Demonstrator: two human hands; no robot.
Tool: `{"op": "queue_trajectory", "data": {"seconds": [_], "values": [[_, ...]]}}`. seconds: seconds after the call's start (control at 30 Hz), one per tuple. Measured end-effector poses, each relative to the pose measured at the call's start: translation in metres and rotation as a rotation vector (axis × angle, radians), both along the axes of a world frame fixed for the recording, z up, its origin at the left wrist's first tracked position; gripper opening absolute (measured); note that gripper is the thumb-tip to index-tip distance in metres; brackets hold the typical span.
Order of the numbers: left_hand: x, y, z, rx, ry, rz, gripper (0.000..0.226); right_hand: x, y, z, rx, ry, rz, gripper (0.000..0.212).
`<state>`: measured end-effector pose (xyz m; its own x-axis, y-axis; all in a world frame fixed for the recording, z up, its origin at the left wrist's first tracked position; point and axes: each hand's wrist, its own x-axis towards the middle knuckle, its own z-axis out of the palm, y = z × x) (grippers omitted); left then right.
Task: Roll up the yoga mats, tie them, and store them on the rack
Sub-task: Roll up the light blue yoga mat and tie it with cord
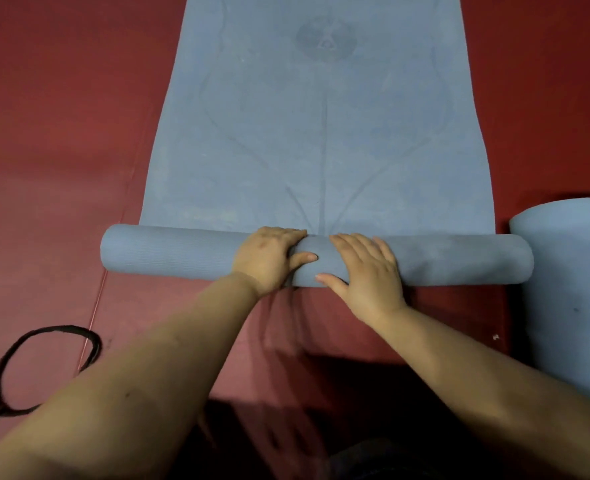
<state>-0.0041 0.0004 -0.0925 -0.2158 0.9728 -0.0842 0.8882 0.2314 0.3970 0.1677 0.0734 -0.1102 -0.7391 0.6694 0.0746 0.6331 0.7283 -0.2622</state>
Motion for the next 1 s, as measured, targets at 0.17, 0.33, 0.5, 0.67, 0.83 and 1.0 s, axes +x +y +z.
{"op": "queue_trajectory", "data": {"seconds": [0.17,0.33,0.5,0.67,0.83,1.0], "values": [[0.014,-0.007,-0.011,0.114,0.071,0.075,0.061,-0.025,0.048,0.015,-0.252,-0.183,0.063,0.071],[-0.006,0.014,-0.001,0.037,-0.032,0.046,0.065,-0.002,0.01,-0.006,0.047,0.135,-0.041,0.057],[-0.023,0.049,0.005,-0.008,-0.032,0.05,0.068,-0.03,0.059,0.01,-0.065,0.038,0.02,0.061],[-0.004,0.042,-0.007,0.088,0.049,0.049,0.06,-0.047,0.102,0.019,-0.34,-0.158,0.039,0.06],[-0.029,0.068,0.01,-0.012,-0.133,0.063,0.056,-0.022,0.052,-0.005,0.063,0.066,-0.064,0.066],[-0.036,0.075,0.006,-0.02,0.004,0.007,0.084,-0.046,0.099,0.021,-0.129,-0.062,0.022,0.07]]}}
